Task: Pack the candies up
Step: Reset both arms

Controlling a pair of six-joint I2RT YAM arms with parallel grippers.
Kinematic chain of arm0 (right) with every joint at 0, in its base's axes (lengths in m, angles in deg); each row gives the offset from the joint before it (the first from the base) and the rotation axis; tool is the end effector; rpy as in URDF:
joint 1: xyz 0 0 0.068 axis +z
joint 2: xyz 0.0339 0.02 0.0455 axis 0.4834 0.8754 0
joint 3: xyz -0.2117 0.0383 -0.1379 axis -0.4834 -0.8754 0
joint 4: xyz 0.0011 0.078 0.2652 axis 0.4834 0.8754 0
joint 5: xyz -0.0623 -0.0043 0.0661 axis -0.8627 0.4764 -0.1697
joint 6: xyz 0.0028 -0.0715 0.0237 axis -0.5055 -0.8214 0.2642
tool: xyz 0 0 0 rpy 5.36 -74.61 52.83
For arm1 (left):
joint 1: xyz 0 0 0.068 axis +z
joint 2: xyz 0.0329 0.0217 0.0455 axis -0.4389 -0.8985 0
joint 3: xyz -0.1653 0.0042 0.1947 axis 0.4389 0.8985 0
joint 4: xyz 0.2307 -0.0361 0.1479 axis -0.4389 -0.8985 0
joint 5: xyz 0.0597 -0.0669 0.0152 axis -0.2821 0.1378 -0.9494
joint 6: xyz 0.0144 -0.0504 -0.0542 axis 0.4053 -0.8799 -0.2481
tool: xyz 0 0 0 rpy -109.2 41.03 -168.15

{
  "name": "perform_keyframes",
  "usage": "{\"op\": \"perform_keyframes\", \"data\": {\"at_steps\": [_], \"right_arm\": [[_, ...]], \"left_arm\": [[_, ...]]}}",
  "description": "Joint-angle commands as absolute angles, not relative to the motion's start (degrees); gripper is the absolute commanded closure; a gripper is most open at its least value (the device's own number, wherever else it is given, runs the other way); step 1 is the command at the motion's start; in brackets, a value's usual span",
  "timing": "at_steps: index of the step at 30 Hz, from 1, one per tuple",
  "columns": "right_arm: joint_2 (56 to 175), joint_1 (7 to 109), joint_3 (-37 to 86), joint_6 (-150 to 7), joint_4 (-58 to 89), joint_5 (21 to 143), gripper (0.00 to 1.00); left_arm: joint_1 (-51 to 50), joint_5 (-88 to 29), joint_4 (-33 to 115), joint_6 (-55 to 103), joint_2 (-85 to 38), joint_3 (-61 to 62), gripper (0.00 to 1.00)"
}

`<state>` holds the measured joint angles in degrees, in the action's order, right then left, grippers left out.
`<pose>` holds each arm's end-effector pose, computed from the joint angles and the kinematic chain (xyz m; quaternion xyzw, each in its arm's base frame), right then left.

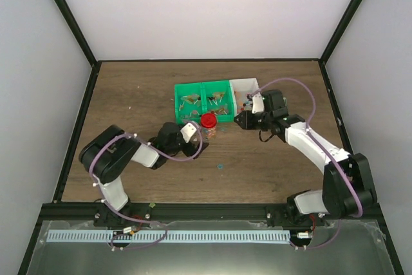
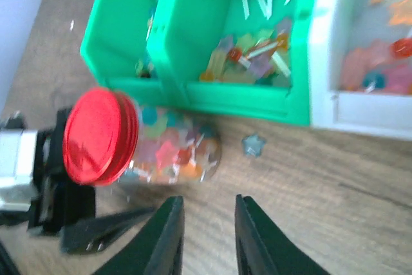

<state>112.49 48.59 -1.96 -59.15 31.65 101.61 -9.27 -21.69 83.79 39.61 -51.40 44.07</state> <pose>0.2890 0.1343 0.1838 -0.0908 0.9020 0.3260 0.2682 0.2522 -0.2001 0.0488 0.3524 0.7848 -0.2514 0.4435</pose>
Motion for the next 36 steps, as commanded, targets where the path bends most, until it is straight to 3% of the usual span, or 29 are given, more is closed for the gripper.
{"op": "perform_keyframes", "data": {"at_steps": [1,3,10,18,25,29,31,36], "right_arm": [[110.0,46.5,-1.1,-58.0,26.5,94.6,0.72],[109.3,45.4,-1.8,-57.9,24.3,91.1,0.67],[106.3,42.2,-11.6,-64.9,5.3,69.7,0.3],[110.2,38.7,-27.3,-75.2,-30.2,57.7,0.08],[119.2,30.2,-29.3,-70.5,-39.8,63.8,0.02],[119.9,29.7,-36.5,-73.1,-53.5,70.5,0.0],[122.9,29.6,-42.2,-74.4,-68.3,72.5,0.0],[121.6,29.8,-38.7,-78.1,-59.1,81.0,0.0]], "left_arm": [[-9.5,-23.7,79.3,40.9,-44.0,45.0,0.0],[-9.6,-24.4,77.4,41.0,-39.6,45.3,0.0],[-9.4,-30.4,70.9,37.6,-24.5,47.7,0.0],[-0.3,-41.0,61.4,31.9,-12.7,47.2,0.0],[11.2,-43.3,66.6,32.9,-15.6,48.0,0.0],[17.6,-42.3,72.9,33.5,-18.1,48.4,0.0],[21.2,-40.3,75.0,31.6,-19.3,48.5,0.0],[25.8,-36.6,84.0,34.8,-19.7,52.1,0.0]]}}
